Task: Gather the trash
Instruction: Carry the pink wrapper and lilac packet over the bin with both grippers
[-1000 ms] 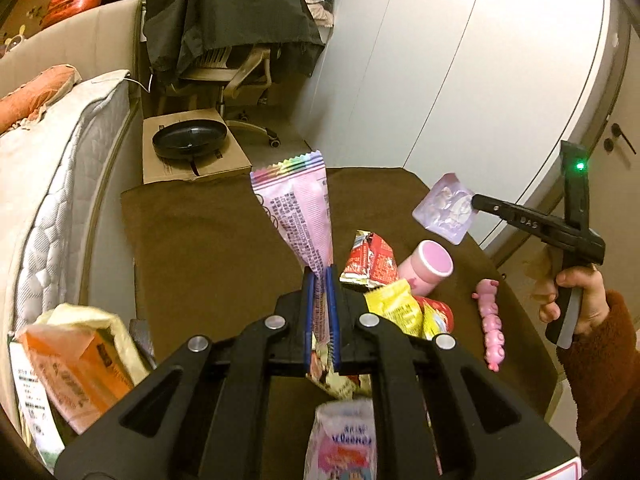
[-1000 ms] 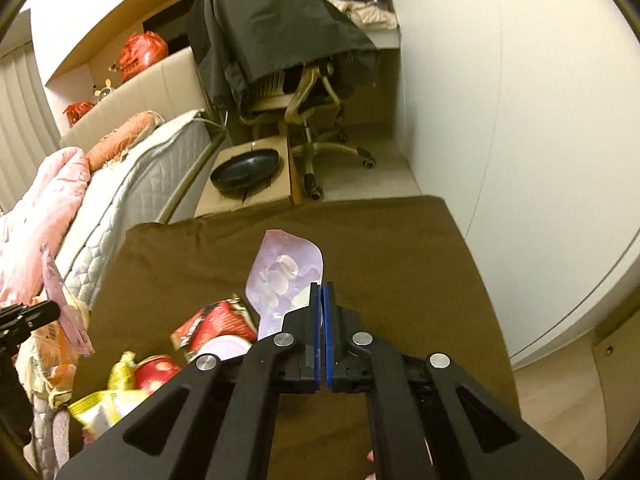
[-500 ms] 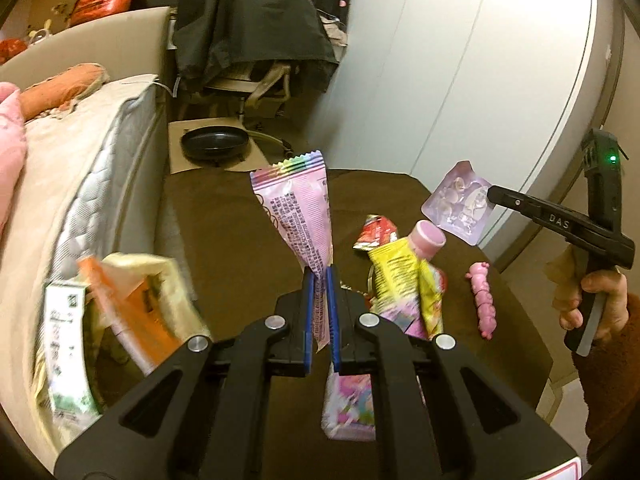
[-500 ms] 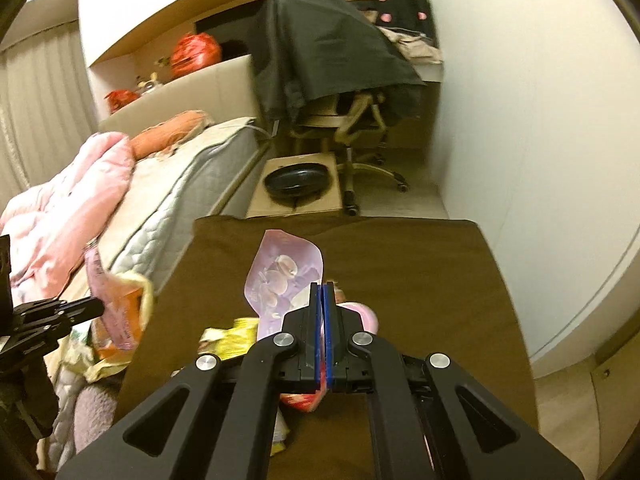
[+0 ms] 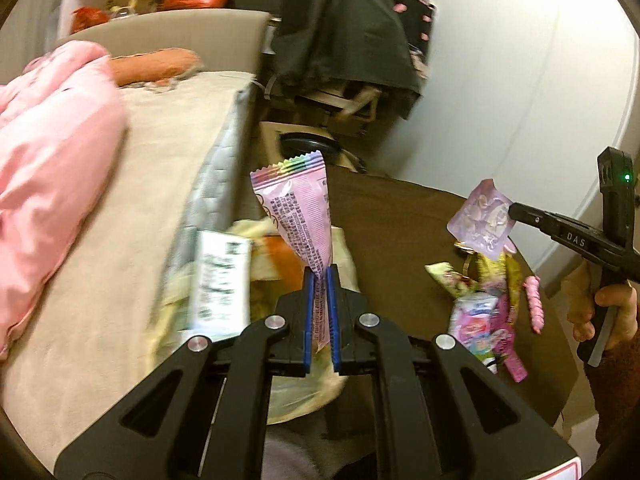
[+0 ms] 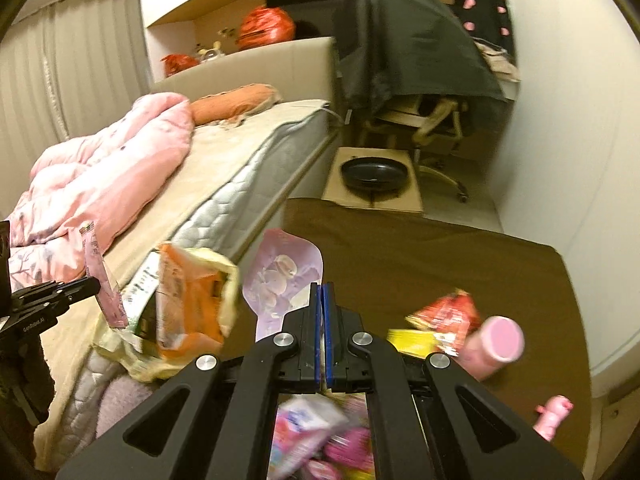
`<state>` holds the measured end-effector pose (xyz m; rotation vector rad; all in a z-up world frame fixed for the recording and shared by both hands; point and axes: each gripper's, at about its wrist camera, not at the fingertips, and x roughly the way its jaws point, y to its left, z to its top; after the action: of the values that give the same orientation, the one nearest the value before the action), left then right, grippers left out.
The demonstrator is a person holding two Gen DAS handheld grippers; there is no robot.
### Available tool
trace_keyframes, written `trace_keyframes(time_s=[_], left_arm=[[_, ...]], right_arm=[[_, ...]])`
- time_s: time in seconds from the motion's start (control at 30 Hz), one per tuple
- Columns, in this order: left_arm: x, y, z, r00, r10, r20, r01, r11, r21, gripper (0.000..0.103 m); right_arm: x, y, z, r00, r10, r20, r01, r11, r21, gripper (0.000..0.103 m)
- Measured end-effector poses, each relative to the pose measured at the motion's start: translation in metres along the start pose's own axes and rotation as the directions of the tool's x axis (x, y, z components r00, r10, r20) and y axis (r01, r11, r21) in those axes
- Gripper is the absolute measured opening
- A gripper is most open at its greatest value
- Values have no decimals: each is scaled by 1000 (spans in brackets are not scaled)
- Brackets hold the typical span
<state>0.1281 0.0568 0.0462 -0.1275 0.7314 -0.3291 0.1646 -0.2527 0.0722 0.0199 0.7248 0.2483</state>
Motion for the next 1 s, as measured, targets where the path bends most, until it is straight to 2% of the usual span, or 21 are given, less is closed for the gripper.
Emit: trace_keyframes(time_s=[0.23, 0.43, 0.73, 0.87, 1.0], left_arm=[[-5, 44, -9, 998, 63, -9, -64, 997, -48, 6], [1, 73, -19, 996, 89, -32, -91, 992, -90, 6], [-3, 100, -24, 998, 57, -32, -61, 989, -134, 6], [2, 106, -23, 997, 61, -54, -67, 990, -126, 6], [9, 115, -26, 996, 32, -80, -44, 987, -155, 6]], right_arm=[[35, 48, -1, 998, 55, -40, -56, 998, -39, 2], [63, 66, -6, 993, 82, -90, -86, 995, -42, 2], [81, 95, -7, 988, 109, -111, -118, 990, -76, 2], [92, 110, -10, 983, 131, -130, -143, 986, -88, 2], [109, 131, -20, 973, 159, -169, -182, 975, -125, 2]])
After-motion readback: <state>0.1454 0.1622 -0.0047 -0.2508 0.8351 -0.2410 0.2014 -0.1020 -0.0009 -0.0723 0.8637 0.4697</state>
